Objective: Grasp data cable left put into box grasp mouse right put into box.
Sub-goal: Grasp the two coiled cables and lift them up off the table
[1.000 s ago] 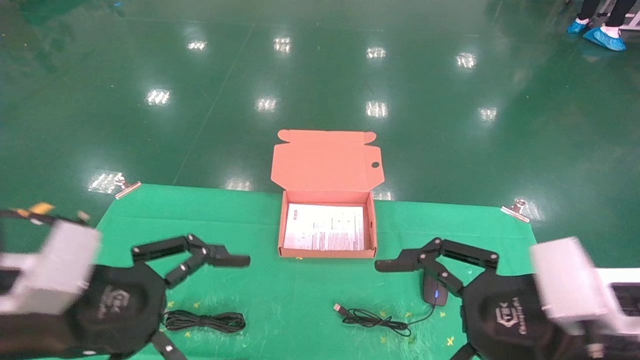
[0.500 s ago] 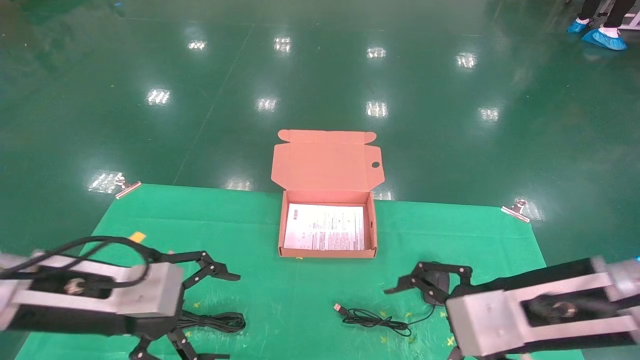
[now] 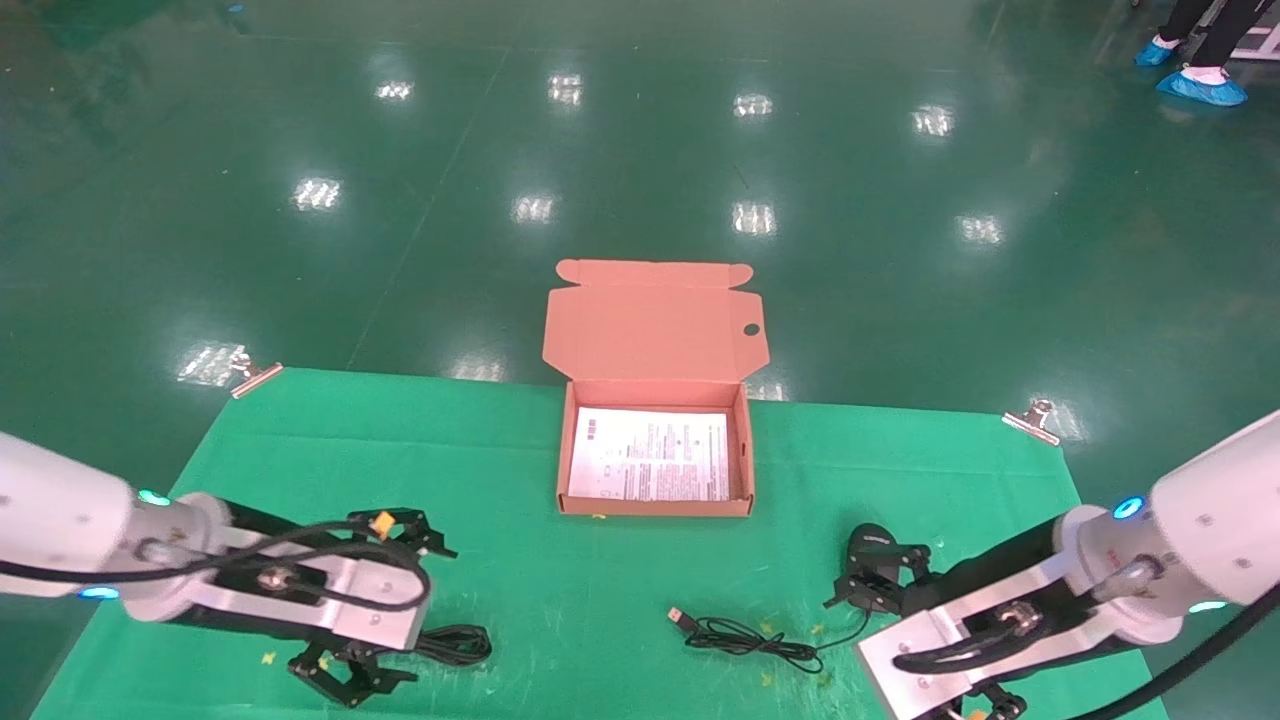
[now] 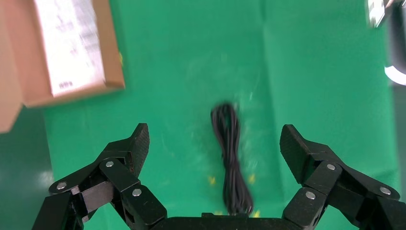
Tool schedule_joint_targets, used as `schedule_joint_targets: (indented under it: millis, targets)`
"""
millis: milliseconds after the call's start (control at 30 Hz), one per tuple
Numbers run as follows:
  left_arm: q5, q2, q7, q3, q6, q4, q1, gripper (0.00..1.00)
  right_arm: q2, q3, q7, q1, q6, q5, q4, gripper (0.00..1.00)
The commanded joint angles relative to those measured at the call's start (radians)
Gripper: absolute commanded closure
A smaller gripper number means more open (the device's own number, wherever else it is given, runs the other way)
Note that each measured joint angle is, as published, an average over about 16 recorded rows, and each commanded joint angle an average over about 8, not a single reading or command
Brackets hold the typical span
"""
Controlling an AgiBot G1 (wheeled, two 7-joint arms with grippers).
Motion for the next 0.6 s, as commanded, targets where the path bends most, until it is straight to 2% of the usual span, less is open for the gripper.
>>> schedule_joint_targets:
  millis: [33, 333, 600]
  targets:
    - [0.059, 0.018, 0.000, 0.023, -0.015, -0.001, 0.000, 0.00, -0.014, -0.023, 0.003, -0.005, 0.015, -0.040, 0.000, 0.00]
    - [0.200, 0.083, -0.046, 0.075, -0.072, 0.071, 0.023, 0.00, -0.039, -0.046, 0.014, -0.081, 0.144, -0.137, -0.042, 0.00]
    - [0.219, 0.150, -0.063, 0.078, -0.119, 0.287, 0.021, 0.00, -0.070, -0.052, -0.001, -0.140, 0.237, -0.162, -0.145, 0.00]
